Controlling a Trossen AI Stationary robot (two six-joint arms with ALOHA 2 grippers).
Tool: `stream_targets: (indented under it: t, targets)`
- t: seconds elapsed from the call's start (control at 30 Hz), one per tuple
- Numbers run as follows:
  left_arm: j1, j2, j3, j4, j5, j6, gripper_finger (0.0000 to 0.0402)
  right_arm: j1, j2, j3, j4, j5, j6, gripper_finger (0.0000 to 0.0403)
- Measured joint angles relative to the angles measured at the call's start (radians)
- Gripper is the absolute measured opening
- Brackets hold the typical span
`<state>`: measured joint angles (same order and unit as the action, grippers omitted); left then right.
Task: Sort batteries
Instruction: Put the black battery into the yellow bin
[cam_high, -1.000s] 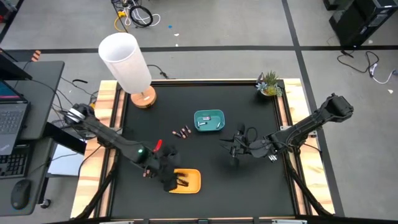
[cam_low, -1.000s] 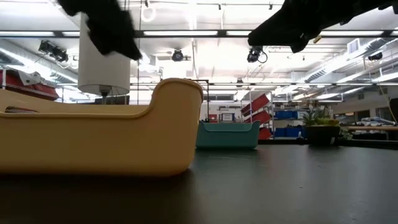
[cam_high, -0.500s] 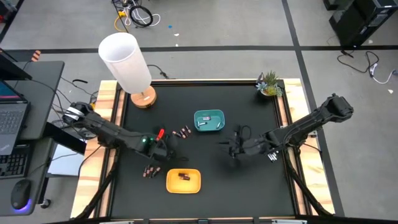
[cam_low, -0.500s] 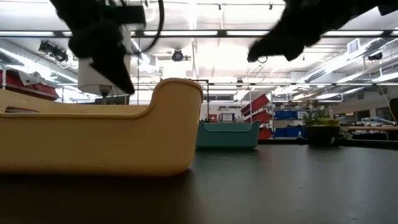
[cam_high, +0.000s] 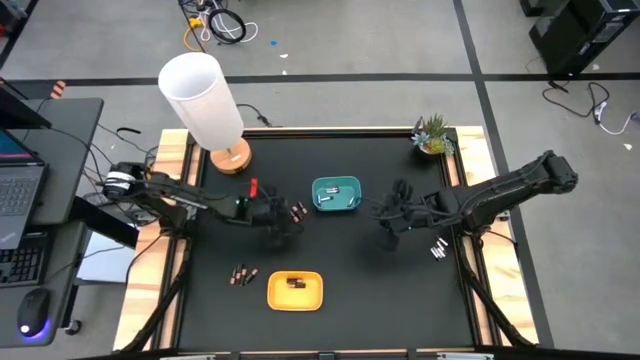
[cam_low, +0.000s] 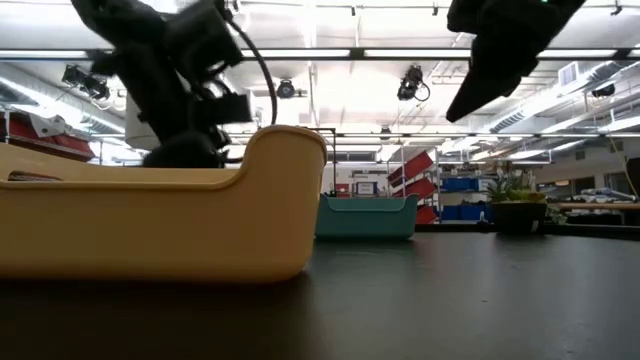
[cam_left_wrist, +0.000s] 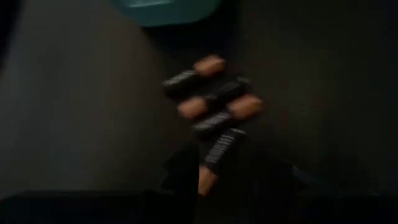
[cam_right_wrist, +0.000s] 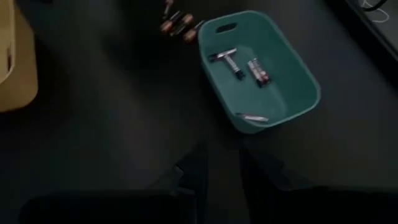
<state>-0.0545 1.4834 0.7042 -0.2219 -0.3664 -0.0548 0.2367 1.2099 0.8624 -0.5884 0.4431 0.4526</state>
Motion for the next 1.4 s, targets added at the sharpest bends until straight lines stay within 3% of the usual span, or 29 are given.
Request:
stream_targets:
  t: [0.13, 0.23, 0.5, 0.63, 0.73, 0.93, 1.4]
  targets:
    - [0.03, -0.003, 0.005, -0.002, 0.119, -0.036, 0.013, -0.006, -0.011, 0.001, -0.003, 0.0, -0.002, 0.0079]
    - [-0.02, -0.02, 0.031, -0.063, 0.235, -0.138, 0.013, -0.003, -0.011, 0.001, -0.025, 0.006, -0.004, 0.0079]
    - [-0.201, -0.133, 0.152, -0.556, 0.296, -0.463, 0.013, -0.003, -0.011, 0.001, 0.002, 0.107, -0.065, 0.0078]
    - [-0.258, -0.158, 0.158, -0.559, 0.413, -0.662, 0.013, -0.003, -0.011, 0.001, 0.042, 0.119, -0.099, 0.0078]
    - [-0.312, -0.117, 0.158, -0.554, 0.441, -0.749, 0.013, 0.001, -0.011, 0.001, 0.054, 0.148, -0.117, 0.0078]
    - [-0.389, -0.05, 0.157, -0.458, 0.411, -0.873, 0.013, 0.001, -0.011, -0.011, 0.082, 0.165, -0.159, 0.0077]
    - [-0.497, 0.078, 0.158, -0.425, 0.302, -1.082, 0.0131, -0.017, -0.01, -0.063, 0.181, 0.076, -0.193, 0.0077]
